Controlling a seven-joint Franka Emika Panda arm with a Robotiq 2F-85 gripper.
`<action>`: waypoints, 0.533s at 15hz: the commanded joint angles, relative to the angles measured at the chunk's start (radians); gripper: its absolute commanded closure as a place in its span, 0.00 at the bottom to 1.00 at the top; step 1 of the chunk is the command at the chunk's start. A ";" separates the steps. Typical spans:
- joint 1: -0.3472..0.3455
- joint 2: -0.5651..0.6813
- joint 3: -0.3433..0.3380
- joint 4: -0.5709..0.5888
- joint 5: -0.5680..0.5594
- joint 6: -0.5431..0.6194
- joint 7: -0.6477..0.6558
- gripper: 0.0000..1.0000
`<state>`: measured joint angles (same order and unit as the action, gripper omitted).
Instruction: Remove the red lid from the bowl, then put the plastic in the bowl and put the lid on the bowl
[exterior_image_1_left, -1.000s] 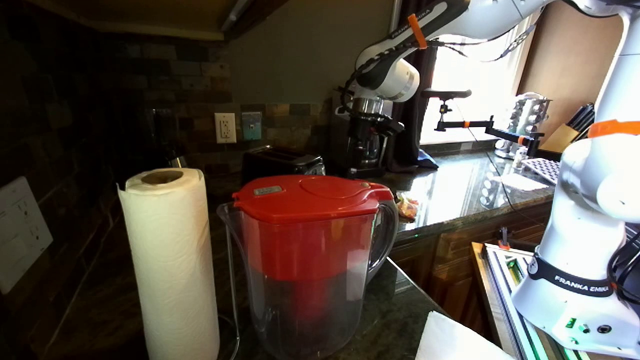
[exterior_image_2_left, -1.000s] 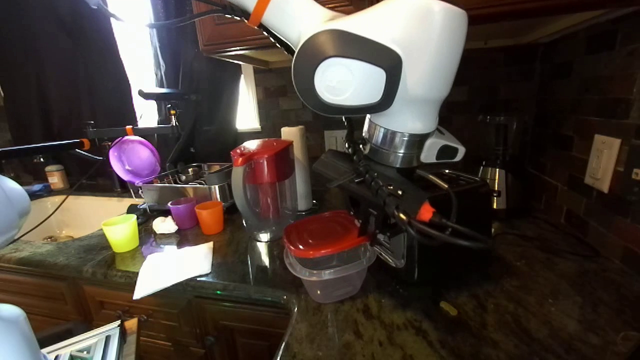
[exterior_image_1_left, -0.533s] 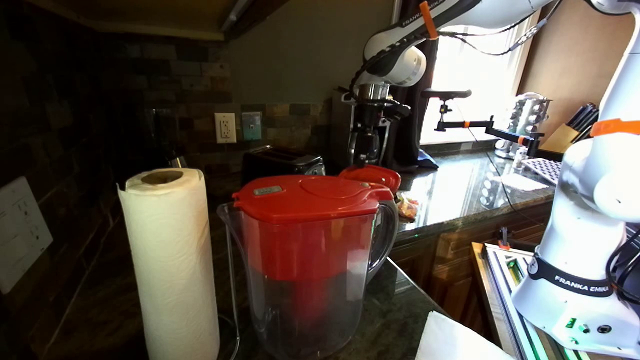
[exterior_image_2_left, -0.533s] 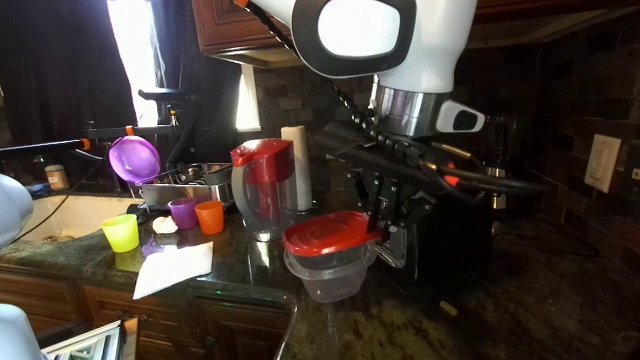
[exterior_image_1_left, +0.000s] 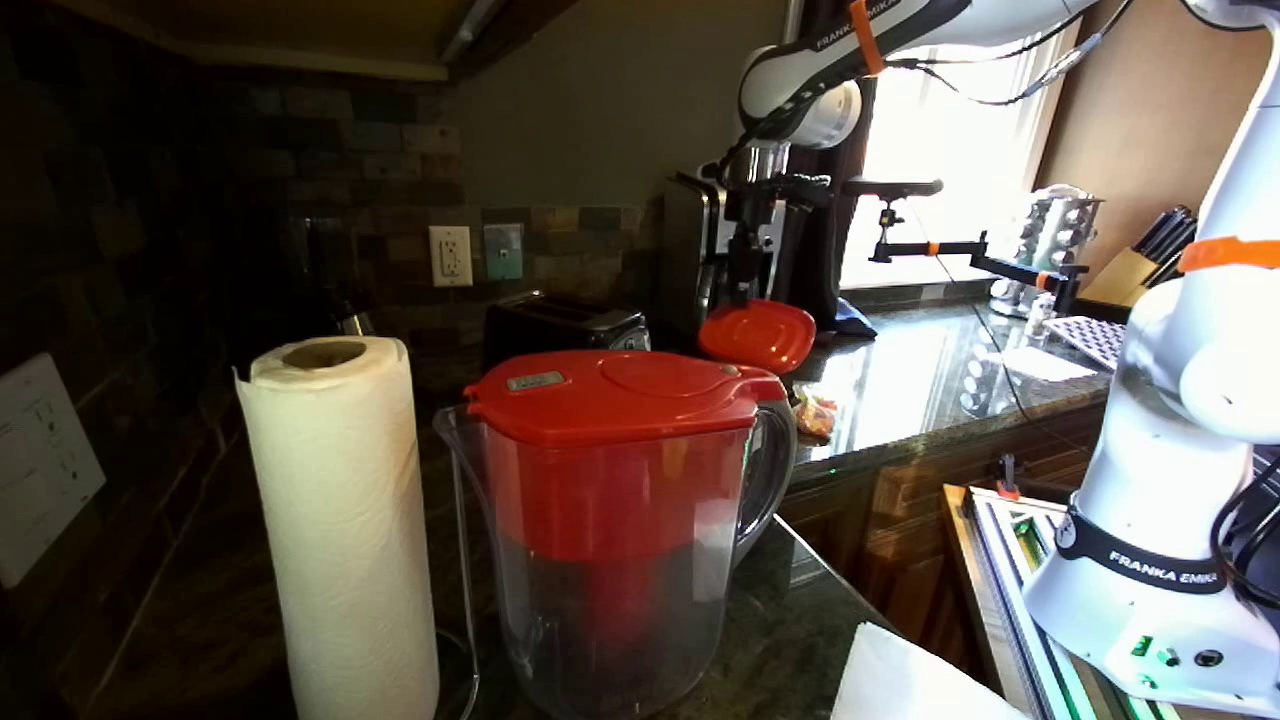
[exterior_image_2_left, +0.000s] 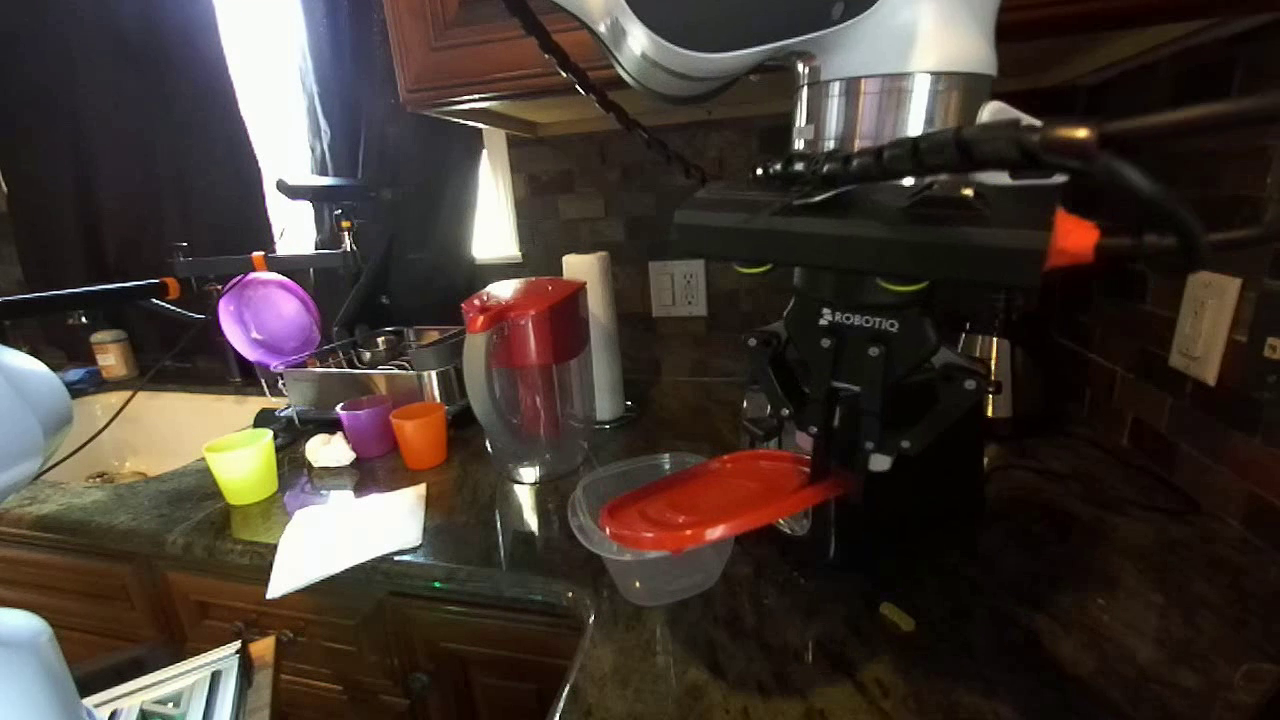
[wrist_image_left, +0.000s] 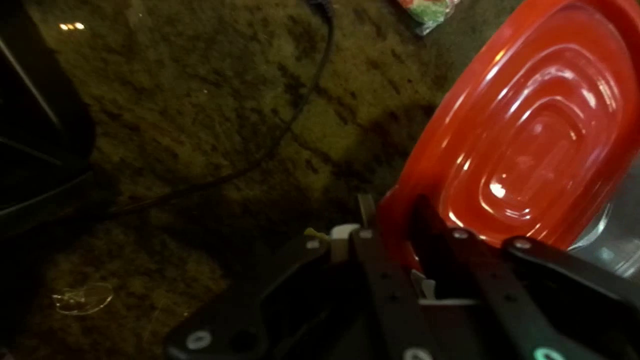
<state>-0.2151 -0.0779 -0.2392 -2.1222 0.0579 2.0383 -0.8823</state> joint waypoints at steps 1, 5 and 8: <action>-0.014 0.017 -0.014 0.029 -0.063 0.020 0.042 0.94; -0.027 0.041 -0.023 0.034 -0.101 0.101 0.103 0.94; -0.032 0.068 -0.027 0.018 -0.090 0.174 0.129 0.94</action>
<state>-0.2415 -0.0399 -0.2624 -2.0946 -0.0195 2.1527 -0.7946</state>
